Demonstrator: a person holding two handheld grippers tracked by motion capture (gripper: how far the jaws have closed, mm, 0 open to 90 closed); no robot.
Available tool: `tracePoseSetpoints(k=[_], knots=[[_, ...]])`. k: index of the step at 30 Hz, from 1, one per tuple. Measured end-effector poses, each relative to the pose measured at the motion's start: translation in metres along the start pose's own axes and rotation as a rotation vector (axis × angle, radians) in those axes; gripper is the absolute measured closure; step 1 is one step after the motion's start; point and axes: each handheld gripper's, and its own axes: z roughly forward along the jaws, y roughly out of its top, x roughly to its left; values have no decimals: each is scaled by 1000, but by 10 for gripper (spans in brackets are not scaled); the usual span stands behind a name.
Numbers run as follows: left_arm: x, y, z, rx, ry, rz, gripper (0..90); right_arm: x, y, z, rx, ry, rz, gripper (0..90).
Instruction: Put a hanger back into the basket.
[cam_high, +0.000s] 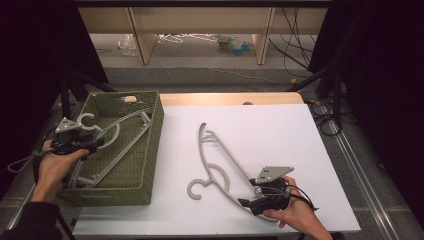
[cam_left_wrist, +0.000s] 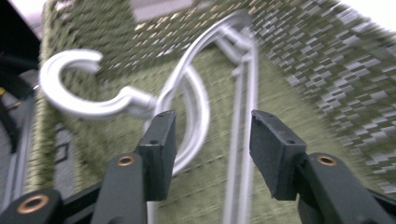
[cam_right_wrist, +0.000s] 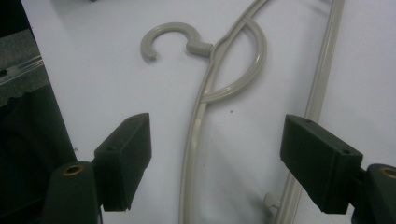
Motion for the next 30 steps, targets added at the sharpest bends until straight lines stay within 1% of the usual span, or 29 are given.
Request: tracePoseSetpoints(k=[1,3,4,5,6,7,8,9,10,11,12,14,16,17,18,21,23,24,26,27,28,29,30], knots=[[-5,0,-1,-34,-8,-33,501,0,0,0,3,2,0,259],[-12,0,-8,-66,-33,-59,471,1,0,1,3,1,4,259],[-16,-1,-11,-108,-68,-87,459,1,0,1,7,8,10,259],[-20,-2,-13,-142,-95,-104,459,1,-1,2,-10,0,13,259],[-26,-2,-13,-142,-115,-102,455,1,-2,3,-11,-1,21,258],[-30,-2,-14,-140,-114,-85,444,0,-2,4,-10,-6,13,258],[-37,-2,-15,-155,-109,-71,432,-1,-2,4,-1,-5,17,257],[-42,-2,-15,-171,-137,-79,425,-1,-3,4,-4,-7,16,255],[-48,-1,-16,-191,-153,-76,424,-1,-3,5,-5,-12,18,253],[-53,1,-18,-203,-151,-79,423,-2,-3,5,-4,-11,12,252],[-58,3,-19,-215,-149,-66,417,-1,-3,4,-7,-16,9,252],[-73,6,-21,-244,-166,-54,390,-1,-2,4,-17,-22,11,250],[-85,7,-22,-254,-197,-23,375,-1,-3,4,-20,-34,17,246],[-88,8,-23,-262,-203,-6,366,-1,-3,4,-21,-38,17,238],[-95,8,-24,-281,-214,-16,360,-1,-3,4,-22,-35,16,236],[-107,7,-23,-288,-226,-8,336,-1,-3,4,-32,-40,26,231],[-116,6,-24,-288,-247,7,318,-1,-4,5,-37,-45,23,228],[-120,6,-24,-294,-254,20,311,-1,-4,5,-32,-35,27,228],[-132,7,-27,-308,-264,18,280,0,-3,7,-43,-39,22,222],[-136,8,-28,-315,-276,29,251,0,-3,7,-45,-38,20,219],[-140,8,-28,-324,-291,35,250,0,-4,7,-46,-38,19,214],[-149,9,-30,-341,-316,57,250,0,-4,7,-48,-37,18,204],[-153,9,-31,-349,-327,72,250,0,-4,6,-48,-36,30,197]])
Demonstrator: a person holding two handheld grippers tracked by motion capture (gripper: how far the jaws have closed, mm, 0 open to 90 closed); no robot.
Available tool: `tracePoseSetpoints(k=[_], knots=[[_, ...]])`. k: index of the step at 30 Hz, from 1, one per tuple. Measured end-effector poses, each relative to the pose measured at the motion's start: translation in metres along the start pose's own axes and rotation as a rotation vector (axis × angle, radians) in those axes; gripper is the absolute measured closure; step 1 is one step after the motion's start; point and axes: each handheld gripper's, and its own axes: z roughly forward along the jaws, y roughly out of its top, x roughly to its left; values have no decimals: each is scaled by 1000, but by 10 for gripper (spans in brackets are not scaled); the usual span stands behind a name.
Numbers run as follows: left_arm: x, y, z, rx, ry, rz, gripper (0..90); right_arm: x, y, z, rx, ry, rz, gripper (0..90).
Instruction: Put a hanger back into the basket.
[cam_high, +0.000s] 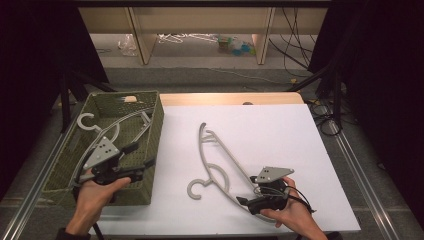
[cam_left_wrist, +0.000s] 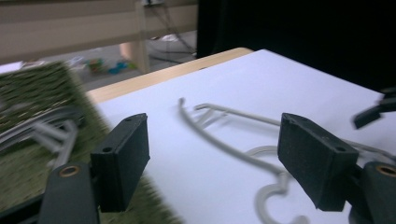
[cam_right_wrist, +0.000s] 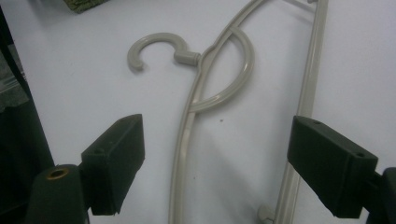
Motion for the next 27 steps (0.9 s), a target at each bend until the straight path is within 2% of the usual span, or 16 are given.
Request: tracePoseSetpoints(k=[2,4,5,6,9,10,12,16,17,18,20,21,25,27], knots=[[-13,1,4,-12,-39,31,249,-2,-1,1,-6,-6,-8,187],[-25,0,7,0,-57,48,244,-1,-1,0,-9,-4,-1,177],[-33,-1,9,-5,-80,47,241,-1,0,0,-15,-3,-8,176],[-37,-2,10,-6,-83,60,238,0,0,0,-23,-10,-8,175],[-49,-10,14,-30,-78,47,217,0,0,-1,-22,-7,-11,175],[-55,-16,16,-13,-90,57,210,0,0,0,-23,-11,-8,175],[-59,-19,17,-5,-105,65,209,0,0,0,-22,-8,-16,175],[-65,-28,18,-29,-106,53,203,1,0,0,-24,-5,-21,175],[-67,-32,17,-20,-111,66,199,1,0,0,-23,-5,-18,175],[-70,-36,17,-22,-115,55,191,1,0,0,-22,-7,-20,175],[-72,-42,17,-3,-123,65,191,1,0,1,-13,-2,-18,175],[-74,-44,17,-2,-127,47,191,2,-1,1,-14,-5,-19,175],[-80,-50,21,11,-128,74,191,3,0,2,-12,-3,-22,176],[-83,-51,22,16,-121,103,191,5,0,4,-10,2,-32,181]])
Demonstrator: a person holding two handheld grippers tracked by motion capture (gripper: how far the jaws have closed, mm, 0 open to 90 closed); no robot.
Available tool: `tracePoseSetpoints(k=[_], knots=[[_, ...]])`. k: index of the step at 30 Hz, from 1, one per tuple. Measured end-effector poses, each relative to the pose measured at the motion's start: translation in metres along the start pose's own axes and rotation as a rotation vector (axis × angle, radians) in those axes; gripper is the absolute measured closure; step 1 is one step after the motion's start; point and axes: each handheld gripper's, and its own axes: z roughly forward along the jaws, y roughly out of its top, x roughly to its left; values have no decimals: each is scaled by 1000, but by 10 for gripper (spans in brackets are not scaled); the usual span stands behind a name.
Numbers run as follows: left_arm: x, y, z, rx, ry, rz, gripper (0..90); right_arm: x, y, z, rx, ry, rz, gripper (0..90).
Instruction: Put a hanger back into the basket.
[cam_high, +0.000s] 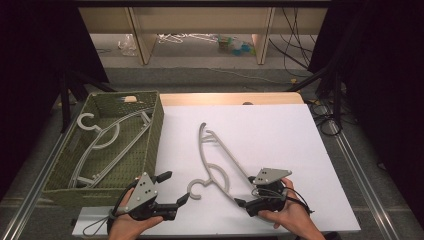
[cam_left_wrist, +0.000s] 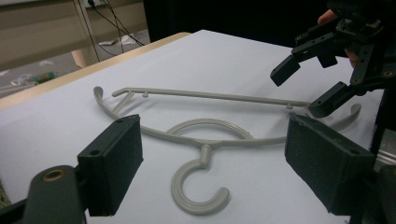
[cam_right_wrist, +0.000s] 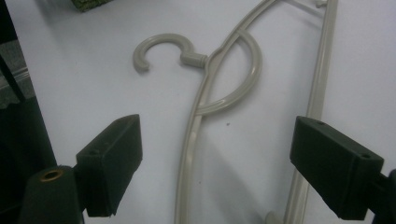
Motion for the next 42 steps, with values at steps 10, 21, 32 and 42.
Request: tracePoseSetpoints(k=[10,21,32,42], knots=[[-3,-7,8,35,-32,2,191,11,5,14,76,22,-41,185],[-3,-8,9,49,-45,-6,187,7,16,44,250,45,-66,361],[-2,-8,9,62,-47,-8,184,8,24,62,360,72,-81,538],[-4,-9,10,73,-53,10,184,6,36,68,451,52,-87,647]])
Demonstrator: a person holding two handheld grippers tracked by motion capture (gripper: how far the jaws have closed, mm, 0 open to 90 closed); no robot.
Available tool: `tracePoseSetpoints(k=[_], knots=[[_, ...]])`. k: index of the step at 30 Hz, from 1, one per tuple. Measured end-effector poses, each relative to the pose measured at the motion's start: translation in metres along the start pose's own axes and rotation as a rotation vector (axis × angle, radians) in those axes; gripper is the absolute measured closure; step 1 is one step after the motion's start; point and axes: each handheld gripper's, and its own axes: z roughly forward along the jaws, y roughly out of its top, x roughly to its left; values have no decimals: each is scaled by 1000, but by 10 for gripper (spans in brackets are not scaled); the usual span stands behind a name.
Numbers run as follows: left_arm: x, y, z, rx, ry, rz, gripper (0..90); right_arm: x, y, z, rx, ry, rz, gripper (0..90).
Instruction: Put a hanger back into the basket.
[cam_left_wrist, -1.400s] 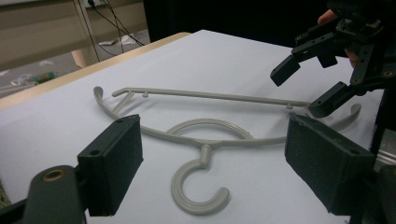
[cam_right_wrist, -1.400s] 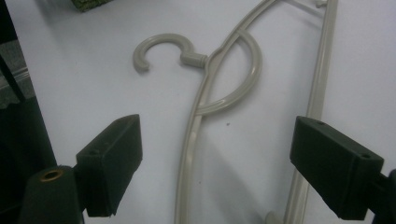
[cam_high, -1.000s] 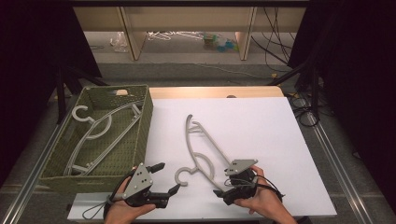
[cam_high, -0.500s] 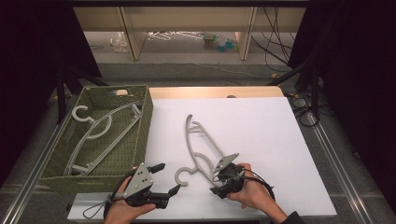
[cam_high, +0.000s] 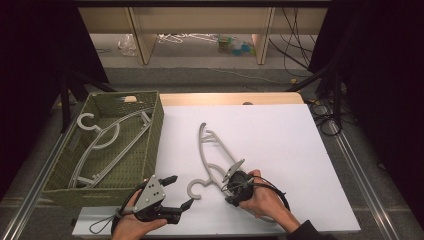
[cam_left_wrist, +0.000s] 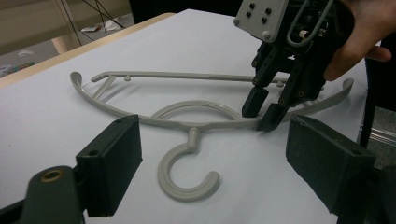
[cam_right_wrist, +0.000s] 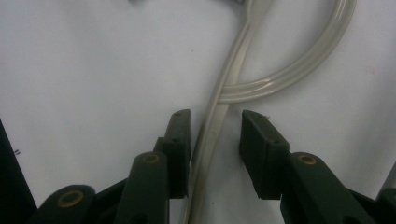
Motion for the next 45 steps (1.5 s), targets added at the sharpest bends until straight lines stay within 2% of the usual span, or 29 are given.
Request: tracePoseSetpoints(k=[2,4,5,8,10,16,21,22,23,25,28,31,33,39,40,42,45], knots=[[-1,0,0,1,-3,-1,184,-1,1,1,-1,-3,-12,659],[0,0,0,8,-2,11,185,-2,1,0,8,8,1,685],[-1,-1,1,4,-2,-6,185,-3,2,0,13,2,1,700],[0,-1,1,14,-1,13,187,-5,4,1,28,7,-2,730],[0,-1,1,10,2,-5,188,-6,5,0,27,8,-8,750],[2,-1,0,19,19,24,192,-8,2,0,17,15,5,780],[4,-2,-1,26,34,32,196,-9,-1,-5,20,21,-37,822],[5,-2,0,35,31,52,198,-8,-2,-6,20,29,-36,823],[4,-3,0,43,45,40,200,-7,-4,-8,17,32,-49,823],[4,-2,1,57,49,60,206,-5,-9,-16,10,34,-69,823],[4,-2,2,64,49,62,216,-2,-16,-27,-5,49,-101,823],[4,-1,9,90,66,77,229,0,-23,-35,-12,56,-115,823],[5,-1,15,104,54,85,244,0,-24,-41,-21,63,-122,823],[8,1,29,160,65,129,283,6,-24,-52,-38,92,-167,823],[9,1,30,182,61,153,286,7,-24,-54,-40,96,-171,823],[9,0,36,222,35,157,297,9,-24,-59,-45,97,-184,823],[8,0,41,255,30,232,305,10,-25,-64,-54,113,-195,823]])
